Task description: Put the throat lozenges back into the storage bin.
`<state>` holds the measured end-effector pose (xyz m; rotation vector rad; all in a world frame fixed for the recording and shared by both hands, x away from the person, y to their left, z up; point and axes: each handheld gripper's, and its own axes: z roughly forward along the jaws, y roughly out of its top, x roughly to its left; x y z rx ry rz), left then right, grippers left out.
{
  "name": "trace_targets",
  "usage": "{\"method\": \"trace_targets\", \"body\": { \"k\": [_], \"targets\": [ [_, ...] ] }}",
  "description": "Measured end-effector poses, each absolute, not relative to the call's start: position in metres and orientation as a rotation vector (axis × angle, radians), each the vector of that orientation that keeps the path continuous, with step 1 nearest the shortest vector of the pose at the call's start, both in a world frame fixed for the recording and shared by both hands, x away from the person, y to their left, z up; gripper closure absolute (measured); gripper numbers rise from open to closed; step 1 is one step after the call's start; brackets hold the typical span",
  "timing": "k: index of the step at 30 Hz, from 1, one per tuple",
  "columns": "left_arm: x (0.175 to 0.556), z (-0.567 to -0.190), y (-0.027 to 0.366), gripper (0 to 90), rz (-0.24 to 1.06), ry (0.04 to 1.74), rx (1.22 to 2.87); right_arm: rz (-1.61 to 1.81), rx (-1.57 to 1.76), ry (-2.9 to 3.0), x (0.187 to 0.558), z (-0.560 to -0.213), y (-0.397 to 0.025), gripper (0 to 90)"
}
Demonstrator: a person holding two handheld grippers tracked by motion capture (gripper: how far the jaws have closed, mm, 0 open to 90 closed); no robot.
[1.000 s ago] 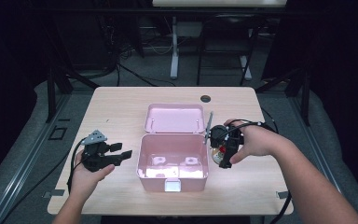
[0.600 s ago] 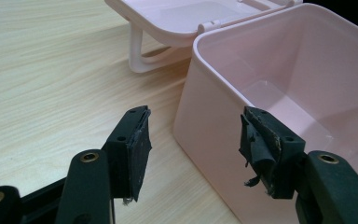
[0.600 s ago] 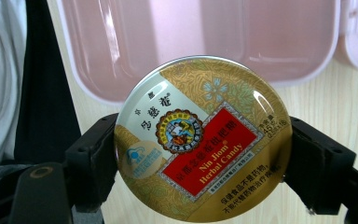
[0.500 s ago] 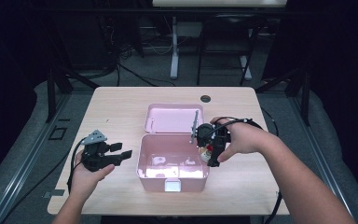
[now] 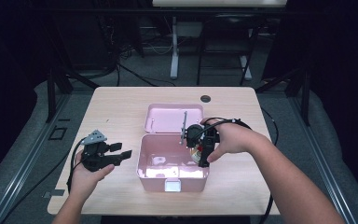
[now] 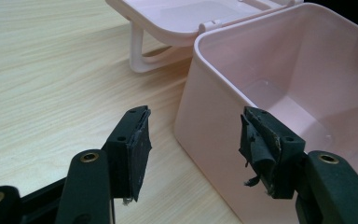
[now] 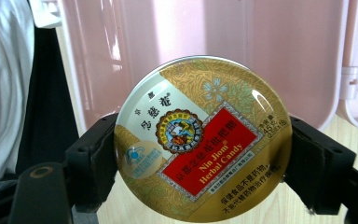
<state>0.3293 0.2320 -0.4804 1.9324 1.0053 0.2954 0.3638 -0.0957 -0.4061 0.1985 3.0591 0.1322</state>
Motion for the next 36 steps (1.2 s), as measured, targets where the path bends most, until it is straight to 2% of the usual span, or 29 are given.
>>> {"method": "trace_targets", "body": {
  "k": [36],
  "targets": [
    [0.33,-0.48,0.233,42.5,0.296,1.004,1.926,0.096,0.179,3.073,0.372,-0.449,-0.071,19.8]
  ]
}}
